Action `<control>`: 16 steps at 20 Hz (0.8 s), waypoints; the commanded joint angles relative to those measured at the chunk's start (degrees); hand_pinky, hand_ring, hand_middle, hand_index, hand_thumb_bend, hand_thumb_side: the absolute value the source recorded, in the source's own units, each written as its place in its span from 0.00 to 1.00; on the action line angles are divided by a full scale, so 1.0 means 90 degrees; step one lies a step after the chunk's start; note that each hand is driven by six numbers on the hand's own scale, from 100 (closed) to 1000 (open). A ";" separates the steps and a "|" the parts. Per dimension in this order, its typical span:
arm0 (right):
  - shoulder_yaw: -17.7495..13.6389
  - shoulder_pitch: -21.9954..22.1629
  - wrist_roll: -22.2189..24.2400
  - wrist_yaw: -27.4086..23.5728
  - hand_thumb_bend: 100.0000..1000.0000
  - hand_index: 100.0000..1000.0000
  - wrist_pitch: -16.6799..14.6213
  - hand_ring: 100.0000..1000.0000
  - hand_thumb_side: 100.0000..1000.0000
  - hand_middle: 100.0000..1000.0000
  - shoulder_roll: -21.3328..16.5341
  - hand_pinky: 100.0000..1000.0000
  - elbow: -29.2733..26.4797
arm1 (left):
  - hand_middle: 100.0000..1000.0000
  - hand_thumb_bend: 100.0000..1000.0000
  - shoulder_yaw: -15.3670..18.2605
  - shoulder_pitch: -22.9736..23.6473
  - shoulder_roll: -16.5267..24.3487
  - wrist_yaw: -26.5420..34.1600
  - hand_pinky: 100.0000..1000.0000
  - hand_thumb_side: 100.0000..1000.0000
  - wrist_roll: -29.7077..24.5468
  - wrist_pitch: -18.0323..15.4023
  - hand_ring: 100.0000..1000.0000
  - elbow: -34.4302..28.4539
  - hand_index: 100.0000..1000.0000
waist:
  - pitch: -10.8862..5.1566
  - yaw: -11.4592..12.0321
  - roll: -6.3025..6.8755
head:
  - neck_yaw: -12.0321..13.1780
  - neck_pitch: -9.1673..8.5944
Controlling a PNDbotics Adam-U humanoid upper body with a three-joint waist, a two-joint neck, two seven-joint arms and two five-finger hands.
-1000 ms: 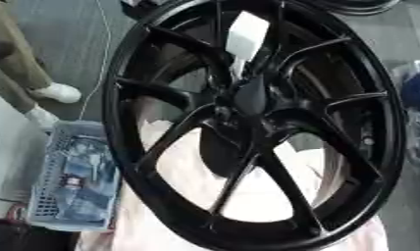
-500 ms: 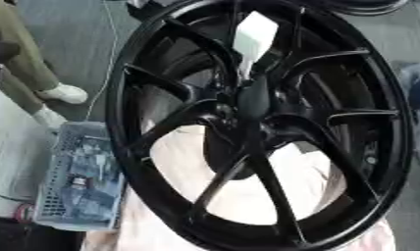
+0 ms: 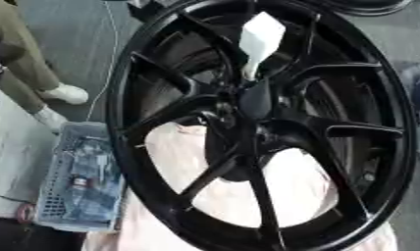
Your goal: Pull the pin out of the wheel hub.
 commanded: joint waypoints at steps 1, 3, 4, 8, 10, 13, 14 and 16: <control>-0.0133 -0.0017 -0.0003 0.0086 0.06 0.92 -0.0036 1.00 0.12 0.93 -0.0043 0.69 -0.0042 | 0.47 0.00 0.0026 -0.0022 0.0071 -0.0014 0.80 0.66 -0.0012 -0.0005 0.62 -0.0116 0.71 | -0.0095 -0.0017 0.0009 | 0.0018 -0.0072; -0.0136 -0.0068 -0.0186 0.0024 0.00 0.91 -0.0224 0.98 0.11 0.90 -0.0014 0.65 -0.0042 | 0.46 0.00 0.0027 -0.0017 0.0072 -0.0016 0.80 0.66 -0.0012 -0.0007 0.62 -0.0116 0.71 | -0.0096 -0.0025 0.0014 | 0.0014 -0.0060; -0.0135 -0.0110 -0.0356 -0.0036 0.00 0.88 -0.0367 0.94 0.13 0.86 0.0000 0.61 -0.0042 | 0.46 0.00 0.0026 -0.0016 0.0072 -0.0016 0.80 0.66 -0.0012 -0.0007 0.62 -0.0116 0.71 | -0.0096 -0.0030 0.0018 | 0.0011 -0.0055; -0.0030 -0.0317 -0.1435 -0.0534 0.00 0.82 -0.1245 0.87 0.30 0.79 0.0043 0.53 -0.0042 | 0.46 0.00 0.0017 -0.0020 0.0072 -0.0018 0.80 0.66 -0.0023 -0.0010 0.62 -0.0116 0.71 | -0.0094 -0.0033 0.0039 | 0.0002 -0.0051; 0.0103 -0.0437 -0.2025 -0.0770 0.00 0.81 -0.1894 0.86 0.35 0.77 0.0074 0.51 -0.0042 | 0.46 0.00 0.0009 -0.0025 0.0069 -0.0016 0.80 0.66 -0.0031 -0.0011 0.62 -0.0116 0.71 | -0.0092 -0.0026 0.0052 | -0.0005 -0.0051; 0.0380 -0.0648 -0.2618 -0.0859 0.00 0.79 -0.2957 0.85 0.40 0.76 0.0150 0.51 -0.0042 | 0.46 0.00 -0.0001 -0.0038 0.0064 -0.0009 0.80 0.66 -0.0044 -0.0019 0.62 -0.0116 0.71 | -0.0090 -0.0004 0.0080 | -0.0007 -0.0057; 0.0473 -0.0689 -0.2729 -0.0826 0.00 0.78 -0.3227 0.84 0.38 0.75 0.0183 0.51 -0.0042 | 0.46 0.00 -0.0003 -0.0044 0.0063 -0.0006 0.80 0.66 -0.0048 -0.0023 0.62 -0.0116 0.71 | -0.0087 0.0003 0.0087 | -0.0010 -0.0064; 0.0656 -0.0829 -0.2816 -0.0565 0.00 0.77 -0.3723 0.84 0.32 0.75 0.0262 0.51 -0.0042 | 0.46 0.00 -0.0008 -0.0054 0.0066 -0.0013 0.80 0.66 -0.0055 -0.0032 0.62 -0.0116 0.71 | -0.0084 0.0023 0.0106 | -0.0016 -0.0089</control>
